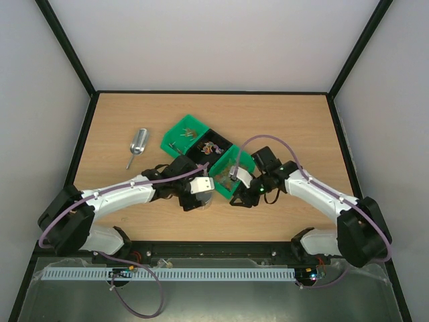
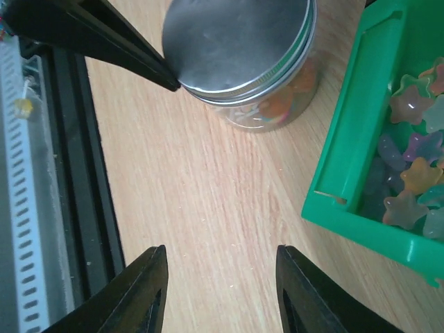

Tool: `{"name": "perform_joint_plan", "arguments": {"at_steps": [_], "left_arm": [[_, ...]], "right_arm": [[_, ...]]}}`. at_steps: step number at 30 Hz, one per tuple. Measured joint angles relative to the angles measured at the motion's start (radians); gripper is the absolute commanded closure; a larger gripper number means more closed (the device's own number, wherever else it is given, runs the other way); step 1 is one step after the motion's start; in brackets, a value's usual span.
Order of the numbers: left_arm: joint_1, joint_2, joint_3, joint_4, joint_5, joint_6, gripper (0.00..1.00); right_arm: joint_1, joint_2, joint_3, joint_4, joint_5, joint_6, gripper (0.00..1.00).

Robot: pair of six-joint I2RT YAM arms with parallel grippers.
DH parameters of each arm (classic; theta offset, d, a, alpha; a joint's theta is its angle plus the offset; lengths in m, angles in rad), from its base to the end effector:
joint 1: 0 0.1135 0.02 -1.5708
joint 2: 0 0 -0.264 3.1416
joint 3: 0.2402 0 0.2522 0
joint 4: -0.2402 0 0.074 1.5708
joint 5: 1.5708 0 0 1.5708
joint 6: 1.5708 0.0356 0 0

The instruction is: Pack the candies

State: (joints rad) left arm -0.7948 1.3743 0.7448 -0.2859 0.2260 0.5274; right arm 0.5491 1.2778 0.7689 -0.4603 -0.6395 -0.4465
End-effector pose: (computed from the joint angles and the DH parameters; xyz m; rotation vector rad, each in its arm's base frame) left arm 0.1820 -0.1969 0.1905 1.6071 1.9093 -0.3935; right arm 0.1979 0.1460 0.2147 -1.3904 2.0317 0.8488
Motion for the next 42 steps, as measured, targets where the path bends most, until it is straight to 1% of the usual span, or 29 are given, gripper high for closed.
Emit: {"name": "perform_joint_plan", "arguments": {"at_steps": [6, 9, 15, 20, 25, 28, 34, 36, 40, 42], "left_arm": [[0.0, 0.0, -0.002, 0.003, 0.001, 0.001, 0.15], [0.002, -0.002, -0.005, 0.006, 0.003, 0.001, 0.15], [0.002, -0.002, -0.005, 0.007, 0.004, 0.002, 0.13], [0.002, -0.002, -0.005, 0.007, 0.005, 0.002, 0.11], [0.003, -0.001, -0.005, 0.008, 0.006, 0.001, 0.07], [0.003, 0.001, -0.004, 0.007, 0.006, 0.0, 0.01], [0.003, 0.027, -0.003, -0.057, -0.009, -0.001, 0.01], [0.004, 0.027, -0.003, -0.069, -0.01, -0.004, 0.01], [0.003, 0.025, 0.018, -0.096, -0.011, -0.013, 0.01], [0.003, 0.019, 0.04, -0.113, -0.011, -0.017, 0.01]], "right_arm": [[0.015, 0.059, -0.013, 0.104, 0.051, 0.021, 0.58], [0.015, 0.121, -0.012, 0.159, 0.073, 0.047, 0.59], [0.019, 0.2, -0.01, 0.22, 0.175, 0.081, 0.6], [-0.011, 0.242, 0.021, 0.249, 0.253, 0.093, 0.59], [-0.054, 0.273, 0.064, 0.274, 0.282, 0.114, 0.52], [-0.061, 0.27, 0.069, 0.28, 0.276, 0.121, 0.48], [-0.061, 0.226, 0.069, 0.278, 0.235, 0.126, 0.39], [-0.061, 0.199, 0.069, 0.278, 0.22, 0.128, 0.34], [-0.061, 0.147, 0.069, 0.278, 0.204, 0.135, 0.14], [-0.061, 0.117, 0.069, 0.279, 0.201, 0.14, 0.09]]}}
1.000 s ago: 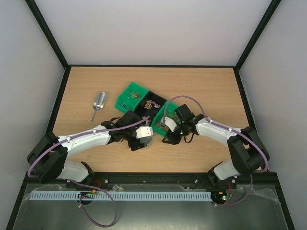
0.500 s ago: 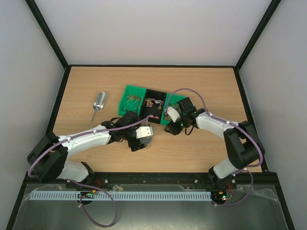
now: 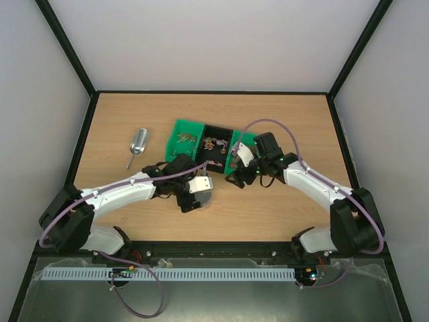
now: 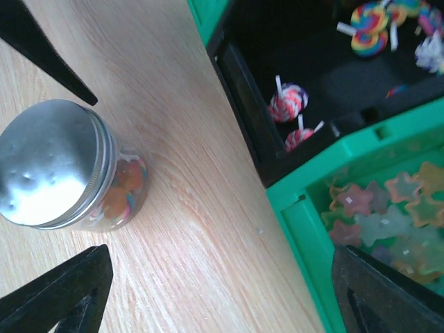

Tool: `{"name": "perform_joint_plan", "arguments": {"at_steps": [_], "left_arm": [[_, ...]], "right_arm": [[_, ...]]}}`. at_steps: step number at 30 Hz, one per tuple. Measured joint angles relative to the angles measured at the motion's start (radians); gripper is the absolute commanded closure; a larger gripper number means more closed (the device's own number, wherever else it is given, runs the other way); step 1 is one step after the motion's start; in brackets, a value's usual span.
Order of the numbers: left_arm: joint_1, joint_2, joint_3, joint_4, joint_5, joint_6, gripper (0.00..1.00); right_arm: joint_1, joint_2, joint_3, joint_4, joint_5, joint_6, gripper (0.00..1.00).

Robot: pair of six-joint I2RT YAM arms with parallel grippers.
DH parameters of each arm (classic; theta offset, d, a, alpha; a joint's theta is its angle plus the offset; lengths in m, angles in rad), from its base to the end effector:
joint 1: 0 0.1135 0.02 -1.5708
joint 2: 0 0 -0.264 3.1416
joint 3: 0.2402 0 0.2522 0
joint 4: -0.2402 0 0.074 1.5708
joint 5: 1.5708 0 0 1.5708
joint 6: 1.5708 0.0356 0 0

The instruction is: Pack the candies

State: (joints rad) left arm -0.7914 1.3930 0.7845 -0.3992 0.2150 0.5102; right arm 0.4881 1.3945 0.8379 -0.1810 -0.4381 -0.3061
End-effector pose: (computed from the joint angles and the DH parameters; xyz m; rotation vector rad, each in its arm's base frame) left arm 0.1820 -0.1950 0.1906 1.6323 2.0103 -0.3815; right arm 0.2508 0.1503 0.2235 -1.0910 2.0196 0.5983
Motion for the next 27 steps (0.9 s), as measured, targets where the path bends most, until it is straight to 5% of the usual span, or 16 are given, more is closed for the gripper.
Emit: {"name": "perform_joint_plan", "arguments": {"at_steps": [4, 17, 23, 27], "left_arm": [[0.004, -0.042, 0.038, -0.037, 0.003, -0.003, 0.01], [0.144, -0.316, 0.075, -0.107, 0.029, -0.085, 0.01], [0.173, -0.204, 0.181, -0.224, 0.166, -0.023, 0.33], [0.175, -0.168, 0.178, -0.25, 0.23, 0.031, 0.43]], "right_arm": [[-0.003, -0.066, 0.0, 0.015, 0.004, 0.016, 0.01], [-0.026, -0.151, -0.019, 0.204, -0.084, 0.171, 0.01], [-0.014, -0.085, -0.141, 0.41, -0.198, 0.218, 0.01], [0.024, -0.023, -0.224, 0.538, -0.217, 0.22, 0.01]]}}
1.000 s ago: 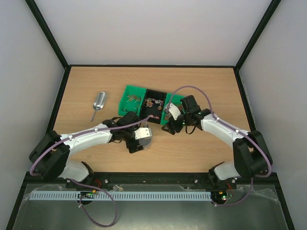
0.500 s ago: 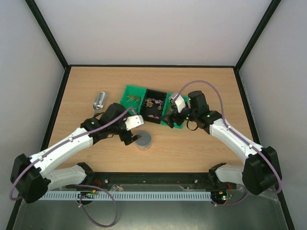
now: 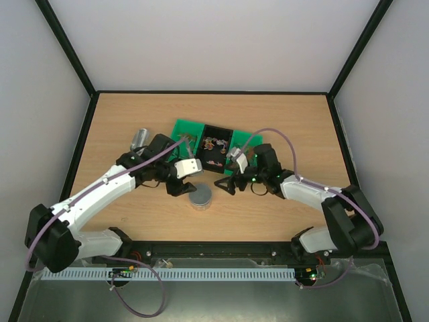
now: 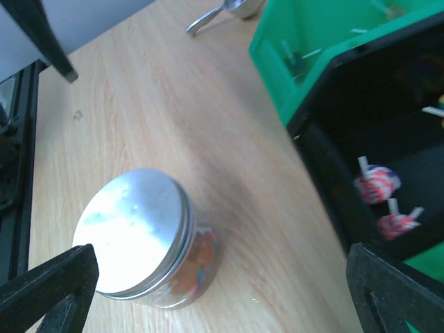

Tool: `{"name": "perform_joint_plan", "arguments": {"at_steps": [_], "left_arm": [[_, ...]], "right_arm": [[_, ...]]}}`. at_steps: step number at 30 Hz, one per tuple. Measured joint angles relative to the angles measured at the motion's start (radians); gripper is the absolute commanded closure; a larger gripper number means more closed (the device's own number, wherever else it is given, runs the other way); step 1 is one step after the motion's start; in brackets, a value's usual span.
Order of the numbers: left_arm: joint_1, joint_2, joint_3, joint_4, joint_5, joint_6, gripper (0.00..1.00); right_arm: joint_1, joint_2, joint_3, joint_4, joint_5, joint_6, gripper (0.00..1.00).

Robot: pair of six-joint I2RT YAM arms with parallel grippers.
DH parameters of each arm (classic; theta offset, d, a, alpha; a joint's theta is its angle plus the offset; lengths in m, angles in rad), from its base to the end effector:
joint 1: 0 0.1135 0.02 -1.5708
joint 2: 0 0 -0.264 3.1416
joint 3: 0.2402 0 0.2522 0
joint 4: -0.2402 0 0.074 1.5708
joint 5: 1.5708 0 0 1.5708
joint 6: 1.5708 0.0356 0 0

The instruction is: Pack the candies

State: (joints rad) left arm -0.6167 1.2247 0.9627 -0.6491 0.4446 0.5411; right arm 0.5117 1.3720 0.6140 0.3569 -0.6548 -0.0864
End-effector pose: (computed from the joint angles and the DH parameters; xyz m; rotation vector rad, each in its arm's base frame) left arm 0.1932 -0.1557 0.2725 1.4930 1.9392 -0.5827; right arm 0.2345 0.1566 0.2076 -0.9926 1.7327 0.9190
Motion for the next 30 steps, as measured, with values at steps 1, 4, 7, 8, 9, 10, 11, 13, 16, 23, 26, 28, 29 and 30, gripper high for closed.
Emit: {"name": "perform_joint_plan", "arguments": {"at_steps": [1, 4, 7, 8, 9, 10, 11, 13, 16, 23, 26, 28, 29, 30], "left_arm": [[0.0, 0.005, 0.0, 0.001, 0.01, 0.008, 0.45], [0.0, 0.036, 0.0, 0.011, 0.036, 0.037, 0.5], [0.0, 0.077, -0.011, 0.035, 0.047, 0.051, 0.53], [-0.002, 0.094, -0.02, 0.043, 0.048, 0.055, 0.54], [-0.002, 0.108, -0.027, 0.05, 0.048, 0.056, 0.54], [-0.002, 0.122, -0.035, 0.057, 0.048, 0.059, 0.55], [-0.002, 0.135, -0.043, 0.064, 0.046, 0.061, 0.55], [-0.003, 0.155, -0.061, 0.08, 0.039, 0.063, 0.56], [-0.01, 0.172, -0.082, 0.097, 0.02, 0.066, 0.59], [-0.05, 0.183, -0.107, 0.139, -0.041, 0.078, 0.6], [-0.064, 0.182, -0.111, 0.159, -0.061, 0.077, 0.6], [-0.068, 0.18, -0.111, 0.163, -0.069, 0.072, 0.61], [-0.07, 0.179, -0.111, 0.163, -0.072, 0.068, 0.61], [-0.076, 0.177, -0.111, 0.162, -0.076, 0.064, 0.62]], "right_arm": [[0.015, 0.01, -0.02, 0.032, -0.002, -0.004, 0.01], [0.054, 0.034, -0.069, 0.122, -0.008, -0.013, 0.01], [0.08, 0.046, -0.116, 0.202, -0.007, -0.014, 0.02], [0.087, 0.046, -0.133, 0.223, -0.006, -0.015, 0.01], [0.092, 0.046, -0.146, 0.238, -0.006, -0.016, 0.01], [0.097, 0.049, -0.159, 0.256, -0.005, -0.018, 0.01], [0.101, 0.054, -0.169, 0.271, 0.0, -0.021, 0.01], [0.111, 0.072, -0.185, 0.3, 0.012, -0.027, 0.01], [0.139, 0.096, -0.198, 0.33, 0.039, -0.044, 0.01], [0.227, 0.178, -0.216, 0.441, 0.084, -0.084, 0.01], [0.258, 0.2, -0.248, 0.481, 0.087, -0.095, 0.01], [0.264, 0.207, -0.265, 0.502, 0.092, -0.105, 0.01], [0.264, 0.209, -0.269, 0.509, 0.096, -0.109, 0.01], [0.264, 0.214, -0.271, 0.521, 0.101, -0.113, 0.01]]}}
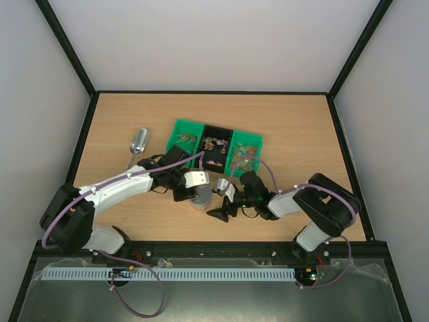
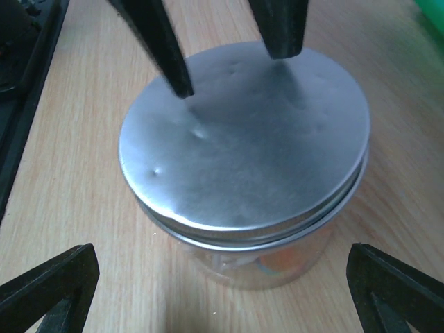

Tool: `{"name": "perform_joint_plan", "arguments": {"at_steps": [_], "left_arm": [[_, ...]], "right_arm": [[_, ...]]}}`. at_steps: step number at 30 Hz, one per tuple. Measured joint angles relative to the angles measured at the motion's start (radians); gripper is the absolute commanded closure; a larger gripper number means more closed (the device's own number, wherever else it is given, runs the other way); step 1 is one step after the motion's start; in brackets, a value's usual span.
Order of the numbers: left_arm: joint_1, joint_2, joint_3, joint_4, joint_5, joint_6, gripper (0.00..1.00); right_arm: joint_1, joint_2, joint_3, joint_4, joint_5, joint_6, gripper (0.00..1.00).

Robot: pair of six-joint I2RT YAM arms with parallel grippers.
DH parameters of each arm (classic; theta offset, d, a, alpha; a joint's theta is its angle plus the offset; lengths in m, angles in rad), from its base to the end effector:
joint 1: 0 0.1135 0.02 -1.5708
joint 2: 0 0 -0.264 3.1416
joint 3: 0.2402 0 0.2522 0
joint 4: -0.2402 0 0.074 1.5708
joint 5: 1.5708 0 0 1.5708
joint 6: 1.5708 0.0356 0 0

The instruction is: Pack the candies

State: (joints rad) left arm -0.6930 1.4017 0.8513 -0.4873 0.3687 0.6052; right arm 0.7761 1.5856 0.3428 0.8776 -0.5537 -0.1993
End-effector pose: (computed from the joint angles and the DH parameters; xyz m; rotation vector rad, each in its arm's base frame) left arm 0.1997 -0.1825 0.2044 1.6647 1.9765 -0.5117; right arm 0.1703 0.1934 0.1277 -1.2516 1.5451 0.9136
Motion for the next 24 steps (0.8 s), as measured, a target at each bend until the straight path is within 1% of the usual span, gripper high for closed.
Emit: {"name": "perform_joint_plan", "arguments": {"at_steps": [8, 13, 19, 21, 22, 24], "left_arm": [[-0.072, -0.021, -0.001, 0.01, -0.038, -0.018, 0.64], [-0.069, 0.003, -0.029, 0.059, -0.04, -0.018, 0.64], [-0.061, 0.0, -0.032, 0.066, -0.015, -0.011, 0.61], [-0.044, -0.004, -0.028, 0.051, -0.011, -0.011, 0.57], [-0.039, -0.008, -0.022, 0.039, -0.013, -0.011, 0.52], [-0.03, -0.016, -0.006, 0.024, -0.016, -0.01, 0.36]], "right_arm": [[0.0, 0.065, -0.011, 0.14, 0.02, -0.003, 0.02], [0.003, 0.124, -0.012, 0.218, 0.011, -0.016, 0.02], [0.01, 0.212, -0.012, 0.323, 0.003, -0.019, 0.01], [0.011, 0.239, -0.012, 0.356, 0.003, -0.016, 0.01], [0.011, 0.249, -0.012, 0.369, 0.004, -0.012, 0.01], [0.011, 0.264, -0.012, 0.393, 0.004, -0.004, 0.01]]}}
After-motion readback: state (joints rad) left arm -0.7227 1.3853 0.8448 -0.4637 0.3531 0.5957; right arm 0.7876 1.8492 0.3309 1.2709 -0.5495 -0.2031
